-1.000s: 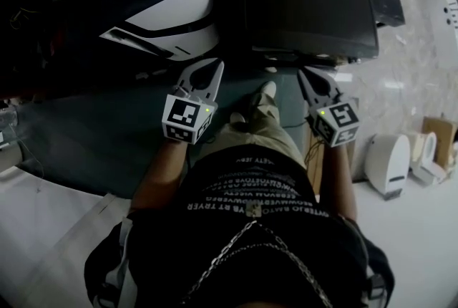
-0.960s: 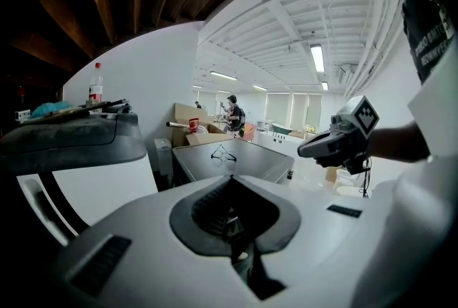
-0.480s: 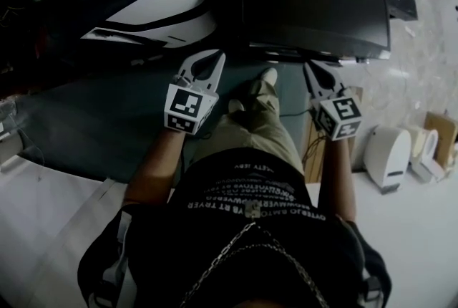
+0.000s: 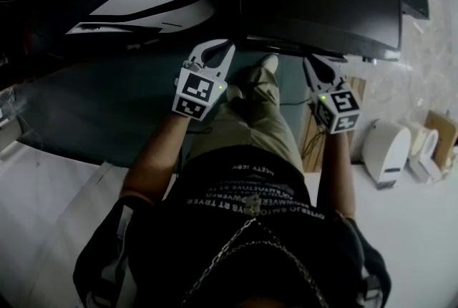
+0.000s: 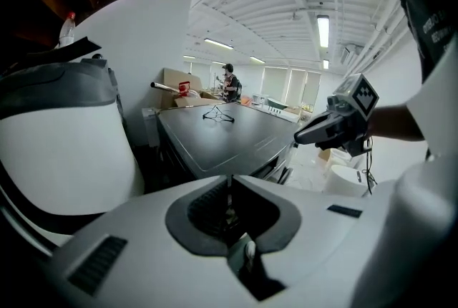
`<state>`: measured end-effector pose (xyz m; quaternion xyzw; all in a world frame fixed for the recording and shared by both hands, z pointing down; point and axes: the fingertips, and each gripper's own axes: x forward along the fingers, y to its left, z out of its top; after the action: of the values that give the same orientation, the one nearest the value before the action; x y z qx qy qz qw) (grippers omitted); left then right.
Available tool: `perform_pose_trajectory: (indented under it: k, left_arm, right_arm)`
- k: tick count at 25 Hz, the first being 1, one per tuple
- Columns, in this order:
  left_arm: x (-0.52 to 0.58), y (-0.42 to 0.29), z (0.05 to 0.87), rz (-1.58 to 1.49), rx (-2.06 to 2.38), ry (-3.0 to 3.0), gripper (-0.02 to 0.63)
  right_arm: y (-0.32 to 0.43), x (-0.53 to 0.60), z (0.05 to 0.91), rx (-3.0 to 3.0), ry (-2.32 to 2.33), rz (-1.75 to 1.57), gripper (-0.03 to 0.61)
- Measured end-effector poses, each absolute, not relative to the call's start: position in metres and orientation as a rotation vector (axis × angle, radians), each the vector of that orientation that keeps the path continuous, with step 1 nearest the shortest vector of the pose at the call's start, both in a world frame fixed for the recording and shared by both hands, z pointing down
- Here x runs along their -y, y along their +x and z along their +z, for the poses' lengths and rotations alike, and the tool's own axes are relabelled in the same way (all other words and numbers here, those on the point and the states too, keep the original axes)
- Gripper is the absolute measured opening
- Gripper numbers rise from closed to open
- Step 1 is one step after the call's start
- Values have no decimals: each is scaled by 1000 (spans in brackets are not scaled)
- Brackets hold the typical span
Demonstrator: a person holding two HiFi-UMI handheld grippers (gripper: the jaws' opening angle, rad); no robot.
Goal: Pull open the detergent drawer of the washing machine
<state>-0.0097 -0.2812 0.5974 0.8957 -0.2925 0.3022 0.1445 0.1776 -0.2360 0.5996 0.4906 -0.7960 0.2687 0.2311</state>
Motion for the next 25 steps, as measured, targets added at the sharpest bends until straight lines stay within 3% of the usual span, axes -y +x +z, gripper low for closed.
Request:
perform_pose_trajectory:
  k: [4, 7, 13, 25]
  left_arm:
    - [282, -1, 621, 914, 815, 2551, 6]
    - [282, 5, 636, 944, 795, 2535, 41]
    - [283, 14, 657, 1005, 750, 2512, 101]
    - [280, 18, 672, 1018, 736, 2452, 107]
  right_arm:
    - [176, 244, 617, 2171, 1281, 747, 6]
    - [178, 245, 636, 2143, 1235, 780, 106]
    - [184, 247, 664, 2096, 1206, 800, 117]
    - [175, 244, 682, 2076, 1166, 874, 118]
